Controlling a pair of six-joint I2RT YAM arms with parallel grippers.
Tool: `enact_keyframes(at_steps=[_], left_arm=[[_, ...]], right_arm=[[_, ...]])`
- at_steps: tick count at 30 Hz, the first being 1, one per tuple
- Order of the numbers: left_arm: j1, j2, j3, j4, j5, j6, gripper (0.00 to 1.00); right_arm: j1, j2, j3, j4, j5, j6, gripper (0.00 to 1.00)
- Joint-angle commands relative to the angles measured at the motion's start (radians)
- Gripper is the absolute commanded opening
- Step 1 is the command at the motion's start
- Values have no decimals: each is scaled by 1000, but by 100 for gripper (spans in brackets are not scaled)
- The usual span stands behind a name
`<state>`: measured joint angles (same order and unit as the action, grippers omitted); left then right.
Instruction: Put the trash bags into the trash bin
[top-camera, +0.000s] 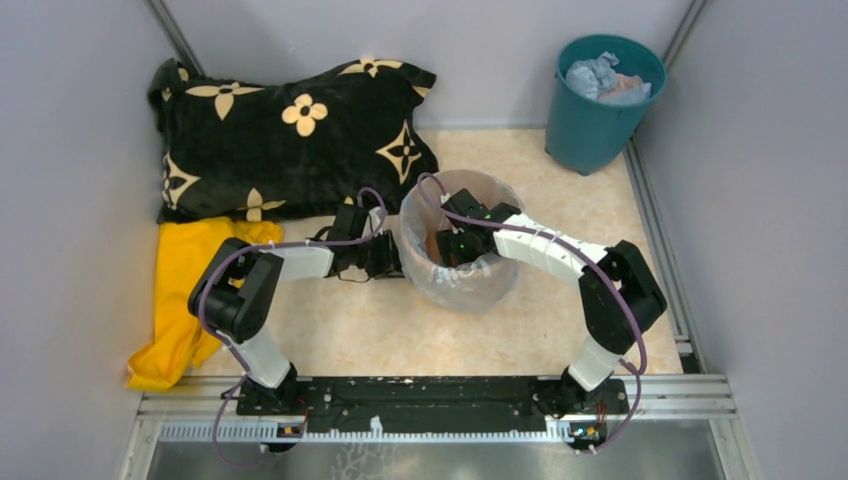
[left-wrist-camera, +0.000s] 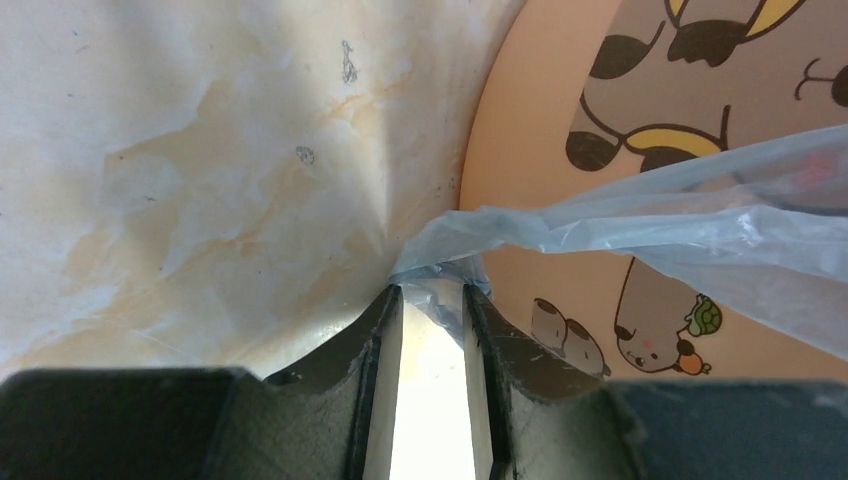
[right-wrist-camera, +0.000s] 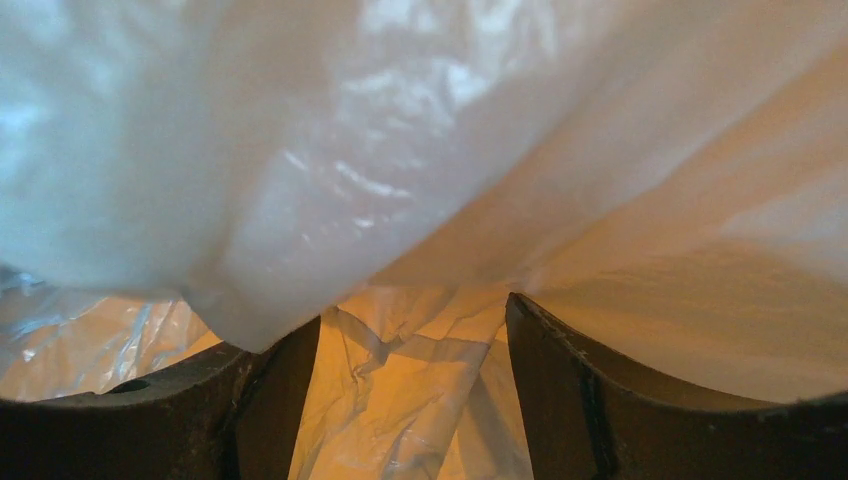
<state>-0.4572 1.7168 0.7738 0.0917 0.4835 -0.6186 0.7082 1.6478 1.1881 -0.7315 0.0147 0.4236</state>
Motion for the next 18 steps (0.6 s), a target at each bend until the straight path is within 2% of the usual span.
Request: enact_keyframes(at_steps=[1,18], left_arm=[[4,18,23,41,4,-6,35],[3,-45,57,-5,10,-1,35]], right_arm=[[11,15,-22,22,80,7,68],[10,53,-80,34,81,-17,71]])
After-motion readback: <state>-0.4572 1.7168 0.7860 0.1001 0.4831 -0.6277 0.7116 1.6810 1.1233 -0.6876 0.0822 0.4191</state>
